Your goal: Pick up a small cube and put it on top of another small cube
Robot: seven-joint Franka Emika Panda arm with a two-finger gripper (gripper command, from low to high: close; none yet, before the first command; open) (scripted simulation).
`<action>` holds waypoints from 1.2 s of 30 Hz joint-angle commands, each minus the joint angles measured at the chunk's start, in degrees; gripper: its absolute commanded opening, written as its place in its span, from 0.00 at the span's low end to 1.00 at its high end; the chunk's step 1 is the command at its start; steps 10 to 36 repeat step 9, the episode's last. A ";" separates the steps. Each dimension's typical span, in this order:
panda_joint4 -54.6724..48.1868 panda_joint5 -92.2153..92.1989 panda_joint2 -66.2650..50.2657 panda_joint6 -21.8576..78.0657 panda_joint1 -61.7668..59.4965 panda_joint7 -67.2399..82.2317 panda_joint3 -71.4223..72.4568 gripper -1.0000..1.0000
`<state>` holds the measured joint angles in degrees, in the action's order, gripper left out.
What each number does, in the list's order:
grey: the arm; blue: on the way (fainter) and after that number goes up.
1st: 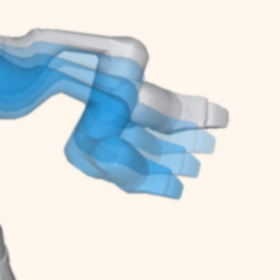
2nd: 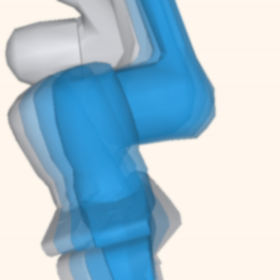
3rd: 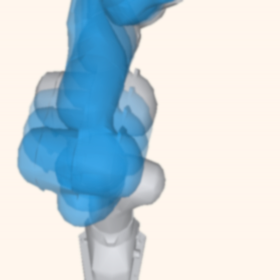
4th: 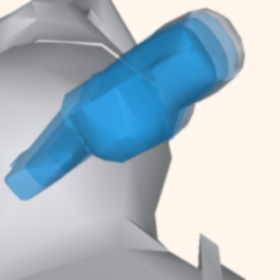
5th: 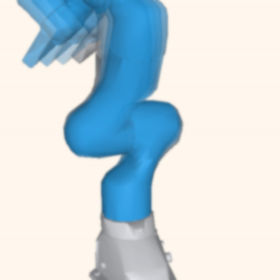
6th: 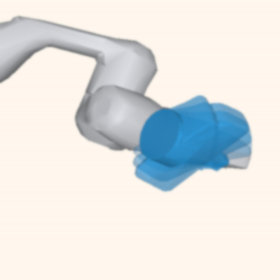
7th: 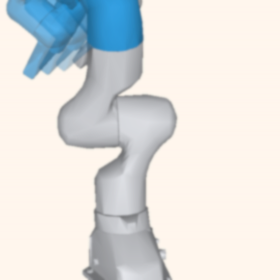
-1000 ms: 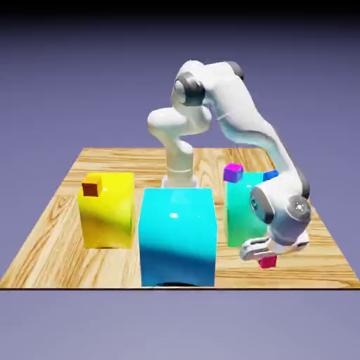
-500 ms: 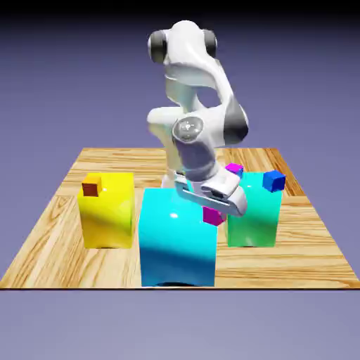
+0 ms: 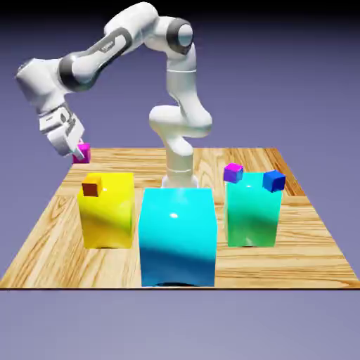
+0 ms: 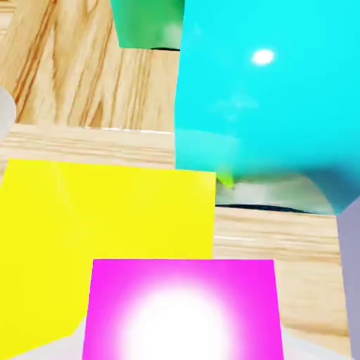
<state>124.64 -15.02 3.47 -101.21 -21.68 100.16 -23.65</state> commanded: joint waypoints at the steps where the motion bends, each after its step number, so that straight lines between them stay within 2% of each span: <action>1: 2.08 -0.44 -0.18 -2.28 -0.02 0.33 0.27 0.00; 2: 2.88 -0.56 -0.25 -3.15 0.03 0.44 0.38 0.00; 3: 2.89 -0.56 -0.25 -3.15 0.03 0.45 0.38 1.00; 9: -6.22 0.82 0.54 6.68 -0.47 -0.88 -0.81 1.00; 36: -6.22 0.82 0.54 6.68 -0.47 -0.88 -0.81 1.00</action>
